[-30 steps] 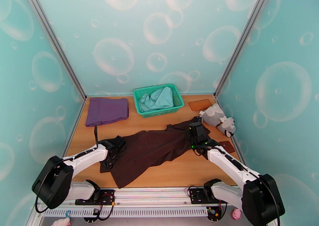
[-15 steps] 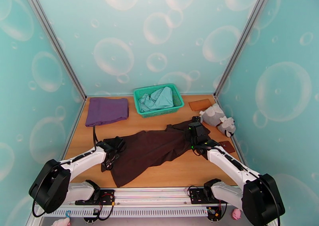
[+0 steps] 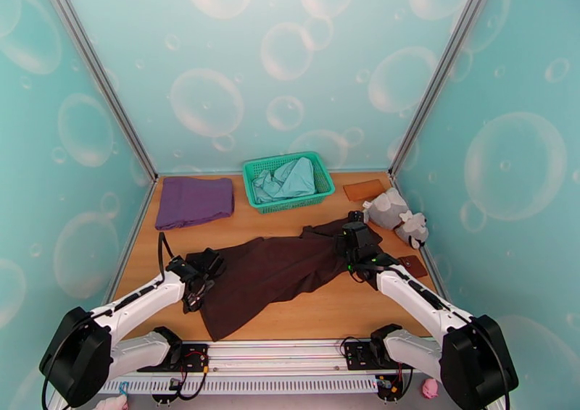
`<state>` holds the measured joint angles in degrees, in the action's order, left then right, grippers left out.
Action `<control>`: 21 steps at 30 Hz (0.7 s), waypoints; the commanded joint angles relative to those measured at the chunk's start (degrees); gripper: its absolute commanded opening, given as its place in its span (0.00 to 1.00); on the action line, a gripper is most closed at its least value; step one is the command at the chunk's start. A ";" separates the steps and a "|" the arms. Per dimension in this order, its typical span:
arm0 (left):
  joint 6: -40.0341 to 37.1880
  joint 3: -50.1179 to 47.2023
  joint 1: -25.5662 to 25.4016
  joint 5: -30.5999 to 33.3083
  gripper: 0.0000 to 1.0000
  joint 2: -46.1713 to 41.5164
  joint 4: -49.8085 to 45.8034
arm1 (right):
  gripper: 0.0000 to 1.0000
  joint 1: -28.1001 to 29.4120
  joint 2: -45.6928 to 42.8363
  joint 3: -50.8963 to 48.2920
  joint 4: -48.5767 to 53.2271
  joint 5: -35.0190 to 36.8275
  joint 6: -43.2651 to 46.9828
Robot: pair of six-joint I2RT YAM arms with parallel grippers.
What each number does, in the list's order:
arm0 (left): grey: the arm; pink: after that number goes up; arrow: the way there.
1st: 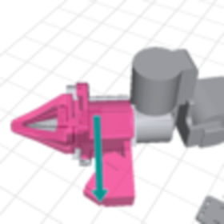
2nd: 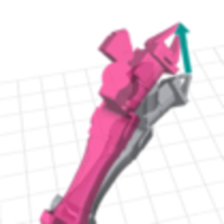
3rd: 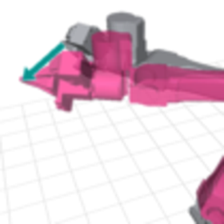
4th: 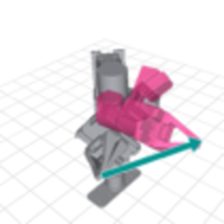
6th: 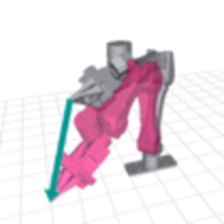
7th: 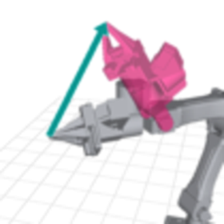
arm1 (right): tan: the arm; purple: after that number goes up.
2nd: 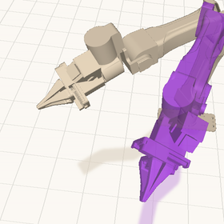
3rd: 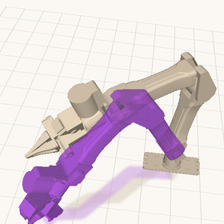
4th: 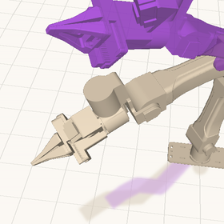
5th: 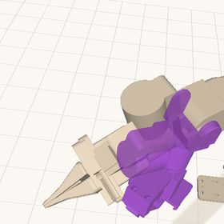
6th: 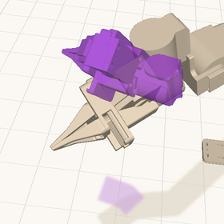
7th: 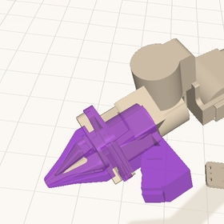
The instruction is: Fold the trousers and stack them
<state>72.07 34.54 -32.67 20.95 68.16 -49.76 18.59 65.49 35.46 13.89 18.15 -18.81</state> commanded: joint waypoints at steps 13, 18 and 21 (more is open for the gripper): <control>-1.50 1.42 -0.90 0.14 0.10 0.12 -0.27 | 0.60 0.51 0.34 -0.70 -1.68 -1.29 1.14; -1.36 1.46 -1.04 0.94 0.00 -0.83 0.11 | 0.61 0.48 0.55 -0.66 -1.77 -1.69 1.23; -0.99 2.49 -1.83 0.71 0.00 -0.71 -0.60 | 0.61 0.48 0.51 -0.70 -1.84 -1.78 1.23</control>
<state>71.61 34.85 -33.41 20.99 67.88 -49.41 18.68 65.65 35.46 13.08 16.71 -18.79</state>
